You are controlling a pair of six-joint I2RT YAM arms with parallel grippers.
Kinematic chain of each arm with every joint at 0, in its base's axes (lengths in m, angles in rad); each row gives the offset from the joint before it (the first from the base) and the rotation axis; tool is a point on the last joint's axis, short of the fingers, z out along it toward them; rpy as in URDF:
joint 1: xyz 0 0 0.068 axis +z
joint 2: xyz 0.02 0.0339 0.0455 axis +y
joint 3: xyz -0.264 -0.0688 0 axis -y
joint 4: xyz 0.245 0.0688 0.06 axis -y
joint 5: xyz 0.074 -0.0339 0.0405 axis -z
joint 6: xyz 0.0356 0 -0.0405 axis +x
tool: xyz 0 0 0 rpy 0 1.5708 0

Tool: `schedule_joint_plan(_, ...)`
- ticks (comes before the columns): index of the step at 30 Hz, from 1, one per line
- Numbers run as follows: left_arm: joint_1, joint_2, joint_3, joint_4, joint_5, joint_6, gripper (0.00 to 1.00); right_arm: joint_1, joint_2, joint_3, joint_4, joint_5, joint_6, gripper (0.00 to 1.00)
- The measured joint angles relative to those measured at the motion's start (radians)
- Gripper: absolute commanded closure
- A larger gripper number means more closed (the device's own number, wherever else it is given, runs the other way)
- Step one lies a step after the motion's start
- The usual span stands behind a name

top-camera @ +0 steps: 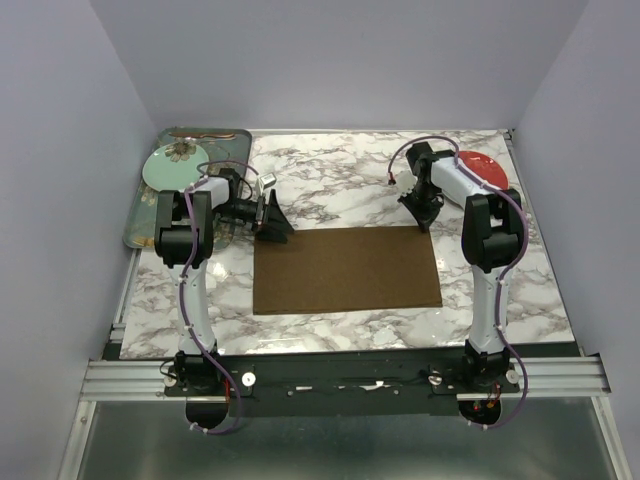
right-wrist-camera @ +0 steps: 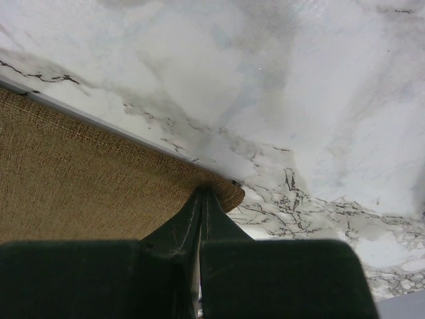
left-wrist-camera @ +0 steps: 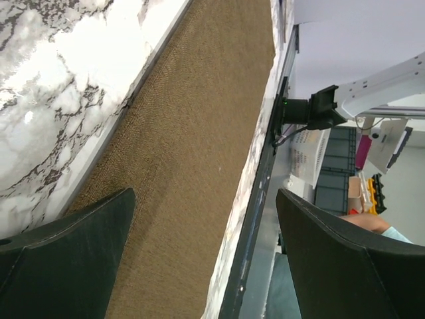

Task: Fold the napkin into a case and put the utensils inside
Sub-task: Smooth out the rectangle-folded napkin at the center of the board.

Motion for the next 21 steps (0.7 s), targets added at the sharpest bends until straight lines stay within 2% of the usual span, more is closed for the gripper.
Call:
schedule_joint_plan(7, -0.026, -0.031, 0.065, 0.004, -0.104, 0.011, 0.01, 0.000, 0.000, 0.000, 0.001, 0.025, 0.013, 0.91)
schedule_joint_plan(13, -0.105, -0.179, 0.078, 0.136, -0.268, -0.071, 0.01, -0.002, 0.000, 0.069, -0.020, -0.027, 0.046, 0.79)
schedule_joint_plan(14, -0.119, -0.217, 0.076, 0.160, -0.306, -0.085, 0.01, -0.002, -0.004, 0.103, -0.021, -0.046, 0.056, 0.72)
schedule_joint_plan(16, -0.145, -0.316, 0.051, 0.213, -0.406, -0.101, 0.01, -0.002, -0.029, 0.139, -0.019, -0.079, 0.069, 0.66)
schedule_joint_plan(17, -0.151, -0.342, 0.042, 0.224, -0.428, -0.103, 0.01, -0.002, -0.041, 0.142, -0.018, -0.088, 0.068, 0.57)
schedule_joint_plan(19, -0.176, -0.432, 0.001, 0.256, -0.515, -0.105, 0.01, -0.002, -0.095, 0.145, -0.024, -0.119, 0.076, 0.47)
schedule_joint_plan(21, -0.219, -0.542, -0.085, 0.282, -0.623, -0.098, 0.07, -0.002, -0.156, 0.125, -0.023, -0.152, 0.082, 0.36)
